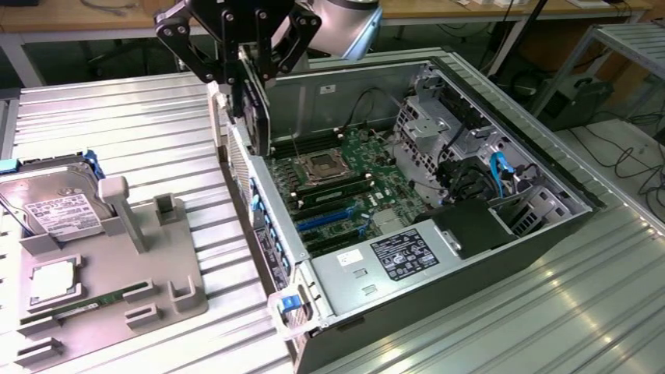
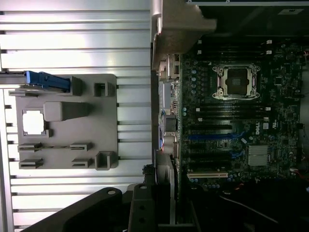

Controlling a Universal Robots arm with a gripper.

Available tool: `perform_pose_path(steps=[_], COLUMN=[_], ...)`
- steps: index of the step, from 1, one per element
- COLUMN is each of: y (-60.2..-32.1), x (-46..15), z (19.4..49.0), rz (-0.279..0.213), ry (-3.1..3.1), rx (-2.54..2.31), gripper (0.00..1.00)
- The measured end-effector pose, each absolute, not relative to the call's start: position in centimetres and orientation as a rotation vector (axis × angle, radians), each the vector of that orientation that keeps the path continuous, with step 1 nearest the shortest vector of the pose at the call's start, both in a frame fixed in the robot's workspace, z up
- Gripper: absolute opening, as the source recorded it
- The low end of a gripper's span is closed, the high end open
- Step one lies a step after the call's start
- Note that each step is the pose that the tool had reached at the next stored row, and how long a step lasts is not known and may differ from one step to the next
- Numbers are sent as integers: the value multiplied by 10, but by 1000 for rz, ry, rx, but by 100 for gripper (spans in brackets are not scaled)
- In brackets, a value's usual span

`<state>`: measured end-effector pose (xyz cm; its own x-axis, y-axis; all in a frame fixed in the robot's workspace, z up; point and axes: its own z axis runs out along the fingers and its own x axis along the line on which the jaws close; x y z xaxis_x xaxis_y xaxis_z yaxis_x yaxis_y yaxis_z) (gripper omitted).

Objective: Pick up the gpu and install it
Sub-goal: 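Pick up the gpu and move the gpu toward the slot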

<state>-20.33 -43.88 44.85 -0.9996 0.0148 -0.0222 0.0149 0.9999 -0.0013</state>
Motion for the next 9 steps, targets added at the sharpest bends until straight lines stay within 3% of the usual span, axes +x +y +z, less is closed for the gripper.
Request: perform_pose_path(steps=[9], y=[-439], x=[-195], z=[448], rz=[-3], ry=[3119], rx=[23], gripper=[28])
